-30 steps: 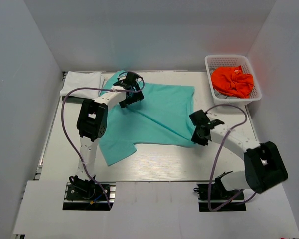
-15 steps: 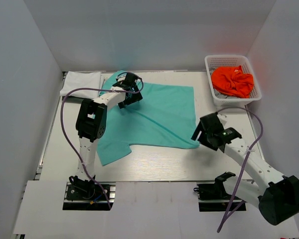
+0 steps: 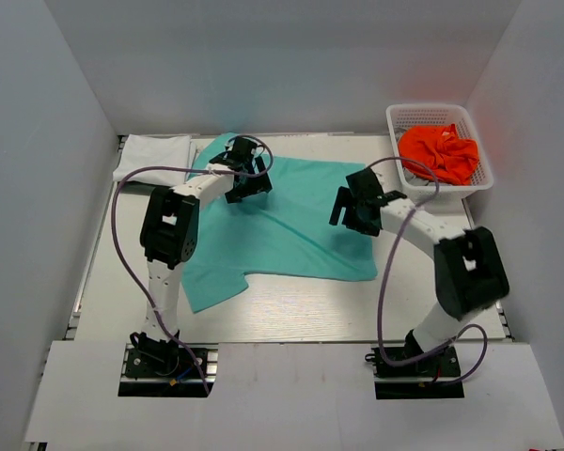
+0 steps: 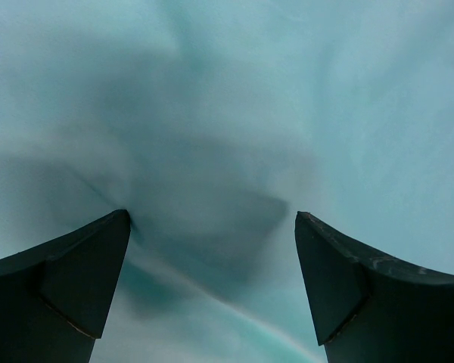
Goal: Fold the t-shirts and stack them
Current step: Flatten out the tshirt
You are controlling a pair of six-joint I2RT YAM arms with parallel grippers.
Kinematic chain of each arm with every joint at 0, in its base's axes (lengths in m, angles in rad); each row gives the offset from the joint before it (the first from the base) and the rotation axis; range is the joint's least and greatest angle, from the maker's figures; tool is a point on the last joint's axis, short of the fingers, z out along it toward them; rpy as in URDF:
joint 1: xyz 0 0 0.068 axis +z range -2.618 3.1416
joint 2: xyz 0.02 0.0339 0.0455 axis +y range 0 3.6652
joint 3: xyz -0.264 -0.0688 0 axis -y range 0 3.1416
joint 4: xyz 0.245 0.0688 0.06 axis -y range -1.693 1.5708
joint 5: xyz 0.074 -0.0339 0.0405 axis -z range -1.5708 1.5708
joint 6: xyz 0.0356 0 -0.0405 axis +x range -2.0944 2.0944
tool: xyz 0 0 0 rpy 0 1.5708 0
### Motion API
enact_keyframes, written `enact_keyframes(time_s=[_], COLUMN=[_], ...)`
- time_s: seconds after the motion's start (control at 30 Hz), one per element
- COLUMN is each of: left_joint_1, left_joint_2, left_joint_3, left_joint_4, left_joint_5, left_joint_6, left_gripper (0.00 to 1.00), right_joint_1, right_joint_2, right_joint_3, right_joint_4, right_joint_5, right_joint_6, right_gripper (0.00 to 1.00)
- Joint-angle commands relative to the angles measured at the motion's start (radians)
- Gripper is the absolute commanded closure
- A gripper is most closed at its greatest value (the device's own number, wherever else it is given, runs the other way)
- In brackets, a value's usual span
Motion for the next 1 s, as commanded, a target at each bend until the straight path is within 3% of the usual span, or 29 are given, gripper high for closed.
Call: enact_keyframes(time_s=[0.0,0.17,0.27,0.43,0.7,0.87,0.97], left_joint_1=[-0.008,-0.008,-0.008,-0.008,-0.008,-0.008,-0.008], left_joint_2=[-0.126,-0.071,-0.028,0.073,0.186,0.186,0.186], left_joint_3=[-0.035,0.019,0.019,0.147,0.257,0.324,0.448], left_joint_4=[0.076,0.050,0.065,0.044,0.097,0.143,0.095], left_joint_5=[0.068,0.100,0.100,0.131,0.206,0.255,0.269], left_joint_6=[0.048,0.113,0.141,0.176,0.241,0.273,0.294], left_gripper=[0.00,0.00,0.00,0.00,0.00,0.00,0.00], right_joint_1=[-0.037,-0.097,-0.123,-0.175,-0.236,-0.244,-0.230], right_joint_2=[0.133,0.377,0.452,0.551,0.750,0.717,0.645], right_joint_3=[0.159,0.300,0.384,0.490,0.811,0.877,0.898], right_joint_4=[0.051,0.022,-0.022,-0.089,-0.248,-0.243,-0.229], right_joint_5=[-0.067,-0.073,-0.101,-0.131,-0.081,-0.072,-0.041], right_joint_6=[-0.021,-0.021,-0.017,-0.040,-0.118,-0.234,-0.349], right_gripper=[0.10,0.11,0.11,0.11,0.10,0.10,0.10])
